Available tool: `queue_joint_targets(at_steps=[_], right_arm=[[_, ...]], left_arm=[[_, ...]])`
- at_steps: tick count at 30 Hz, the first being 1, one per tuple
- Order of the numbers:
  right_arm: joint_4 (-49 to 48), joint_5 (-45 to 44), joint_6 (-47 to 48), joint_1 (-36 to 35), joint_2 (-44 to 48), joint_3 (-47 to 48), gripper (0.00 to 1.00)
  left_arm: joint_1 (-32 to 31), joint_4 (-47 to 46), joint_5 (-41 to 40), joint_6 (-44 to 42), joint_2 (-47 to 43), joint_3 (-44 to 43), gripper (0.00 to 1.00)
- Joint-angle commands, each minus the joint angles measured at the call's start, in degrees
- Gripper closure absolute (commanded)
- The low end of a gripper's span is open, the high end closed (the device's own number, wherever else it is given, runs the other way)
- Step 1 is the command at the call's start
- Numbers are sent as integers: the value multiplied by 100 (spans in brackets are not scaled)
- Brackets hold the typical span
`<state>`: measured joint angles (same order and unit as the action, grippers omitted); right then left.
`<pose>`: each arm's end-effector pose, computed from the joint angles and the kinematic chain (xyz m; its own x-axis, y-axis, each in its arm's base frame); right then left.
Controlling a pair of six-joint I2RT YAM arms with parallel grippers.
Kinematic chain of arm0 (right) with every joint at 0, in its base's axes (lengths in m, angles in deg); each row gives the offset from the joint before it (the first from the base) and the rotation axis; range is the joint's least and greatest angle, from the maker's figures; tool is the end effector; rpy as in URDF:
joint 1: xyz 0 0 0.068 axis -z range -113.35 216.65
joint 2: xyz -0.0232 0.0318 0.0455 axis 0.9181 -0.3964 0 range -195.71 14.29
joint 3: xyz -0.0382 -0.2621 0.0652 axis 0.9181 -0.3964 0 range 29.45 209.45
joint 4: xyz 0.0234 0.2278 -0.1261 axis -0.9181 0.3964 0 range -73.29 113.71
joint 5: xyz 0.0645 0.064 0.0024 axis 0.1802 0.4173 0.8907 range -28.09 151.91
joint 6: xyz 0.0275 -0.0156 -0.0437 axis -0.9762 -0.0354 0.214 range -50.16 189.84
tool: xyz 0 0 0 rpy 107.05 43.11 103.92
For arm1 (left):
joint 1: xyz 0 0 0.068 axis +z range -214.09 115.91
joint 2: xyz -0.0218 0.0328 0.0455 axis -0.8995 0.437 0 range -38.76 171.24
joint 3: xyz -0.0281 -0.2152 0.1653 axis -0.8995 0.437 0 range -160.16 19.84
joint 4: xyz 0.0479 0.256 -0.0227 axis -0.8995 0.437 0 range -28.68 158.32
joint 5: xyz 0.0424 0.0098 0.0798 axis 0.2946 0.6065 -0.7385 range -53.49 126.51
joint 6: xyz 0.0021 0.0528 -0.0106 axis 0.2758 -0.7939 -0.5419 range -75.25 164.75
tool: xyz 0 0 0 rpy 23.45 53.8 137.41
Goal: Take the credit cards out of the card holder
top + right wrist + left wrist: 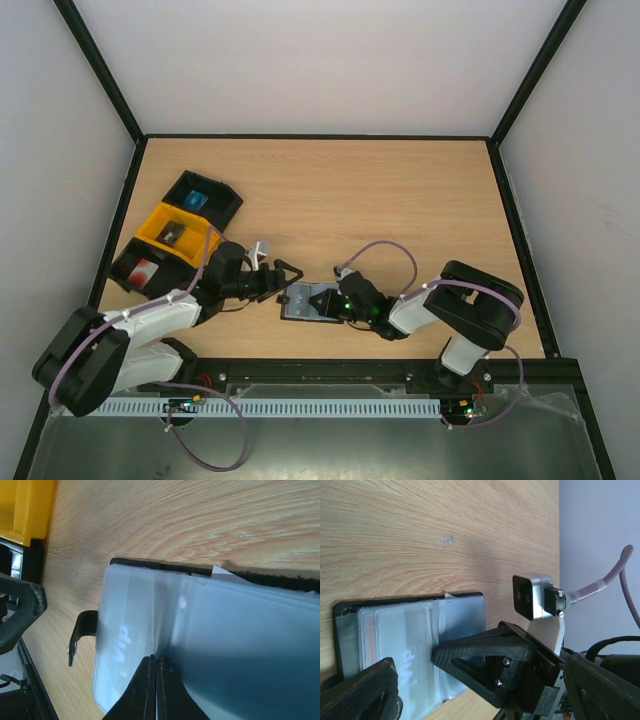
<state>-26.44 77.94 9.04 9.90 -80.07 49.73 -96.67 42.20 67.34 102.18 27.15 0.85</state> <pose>0.1330 0.2210 0.1019 -0.9525 0.0773 -0.2945 -0.2094 0.5357 0.8181 0.1721 -0.1315 0.1678 -0.9232 -0.2688 -0.2747 0.1233 0.4697 -0.8742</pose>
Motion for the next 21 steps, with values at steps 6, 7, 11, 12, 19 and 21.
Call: queue_joint_targets(at_steps=[6,7,11,12,19,21], right_arm=[[-149,216,-83,-54,-315,-120,98],[-163,220,-89,-52,-326,-113,98],[-202,254,-101,-48,-383,-90,98],[-224,274,-107,-54,-403,-89,98],[-324,331,-139,-47,-475,-93,98],[-346,339,-144,-49,-490,-89,98]], left_arm=[[-71,-438,-150,-376,873,-276,8],[-69,-466,-138,-390,944,-280,8],[-73,-532,-132,-420,1162,-283,8],[-78,-544,-130,-425,1198,-278,8],[-98,-602,-120,-426,1314,-252,8],[-108,-615,-124,-419,1350,-251,8]])
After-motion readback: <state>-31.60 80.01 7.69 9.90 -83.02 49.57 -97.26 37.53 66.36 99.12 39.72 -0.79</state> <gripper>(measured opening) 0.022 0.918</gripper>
